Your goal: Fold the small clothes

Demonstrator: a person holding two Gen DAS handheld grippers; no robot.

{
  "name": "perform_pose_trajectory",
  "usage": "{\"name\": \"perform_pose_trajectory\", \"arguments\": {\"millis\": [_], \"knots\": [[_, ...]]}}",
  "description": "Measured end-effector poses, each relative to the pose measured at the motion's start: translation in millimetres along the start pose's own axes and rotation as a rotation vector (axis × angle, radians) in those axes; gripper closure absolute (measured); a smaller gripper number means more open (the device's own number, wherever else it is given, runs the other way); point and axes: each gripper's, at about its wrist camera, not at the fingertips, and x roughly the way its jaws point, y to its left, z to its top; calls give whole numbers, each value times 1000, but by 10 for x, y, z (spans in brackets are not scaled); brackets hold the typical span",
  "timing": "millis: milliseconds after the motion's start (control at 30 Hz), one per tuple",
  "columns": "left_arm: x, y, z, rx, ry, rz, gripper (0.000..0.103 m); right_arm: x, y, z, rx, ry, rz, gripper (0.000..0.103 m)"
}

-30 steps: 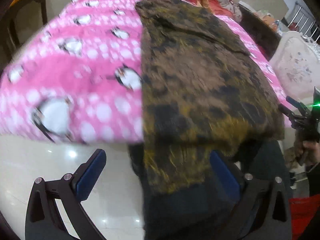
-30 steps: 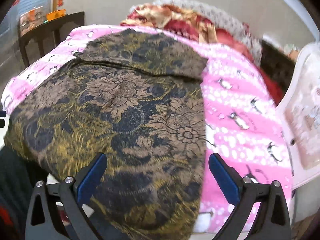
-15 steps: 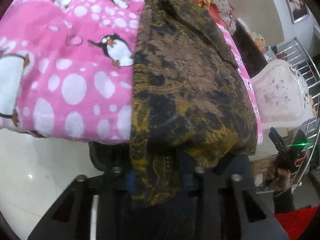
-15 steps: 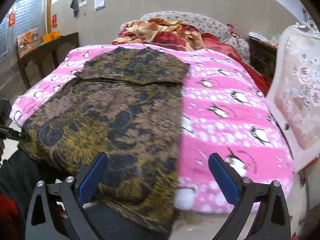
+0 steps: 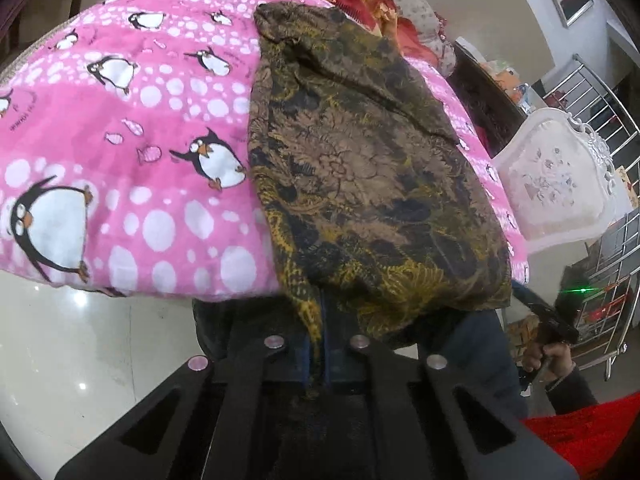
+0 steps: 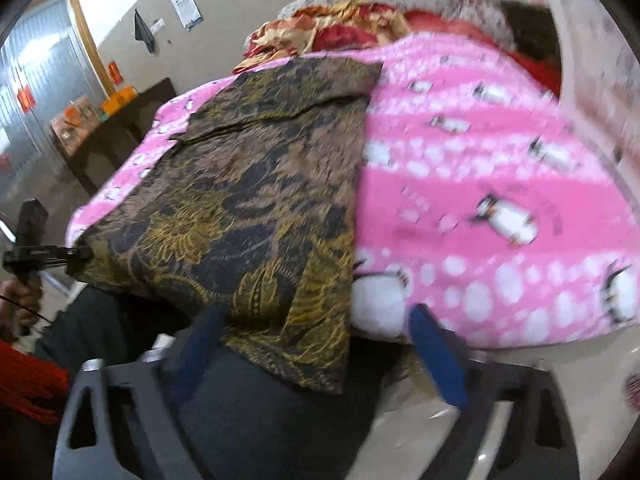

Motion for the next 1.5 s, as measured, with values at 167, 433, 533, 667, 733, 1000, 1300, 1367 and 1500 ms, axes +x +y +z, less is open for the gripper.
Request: {"name": "perform_pose_trajectory", "arguments": {"millis": [167, 433, 533, 667, 733, 1000, 1300, 1367, 1500], "knots": [[48, 14, 17, -11, 14, 10, 99, 161, -93, -52, 34, 44, 57, 49], [129, 28, 36, -42, 26, -10, 93, 142, -65, -21, 20, 51, 141, 95], [84, 27, 13, -45, 15, -27, 100, 35, -54, -2, 23, 24, 176, 97], [-185, 25, -1, -54, -30, -110, 100, -387, 36, 152, -4, -78, 230, 97], [-451, 41, 51, -61, -99, -159, 100, -597, 66, 258, -9, -136, 240, 98], [-1483, -180, 339, 20, -359, -323, 100, -1640, 512, 844, -168, -422, 238, 98], [-2241, -666, 439, 185, -507, -416, 100, -2350, 823, 1156, -272, -592, 228, 98], [-2220, -705, 547, 204, -510, -388, 100, -2316, 797, 1209, -270, -595, 206, 98], [-1720, -622, 981, 189, -450, -188, 100, -1735, 578, 1489, -219, -511, 130, 98]]}}
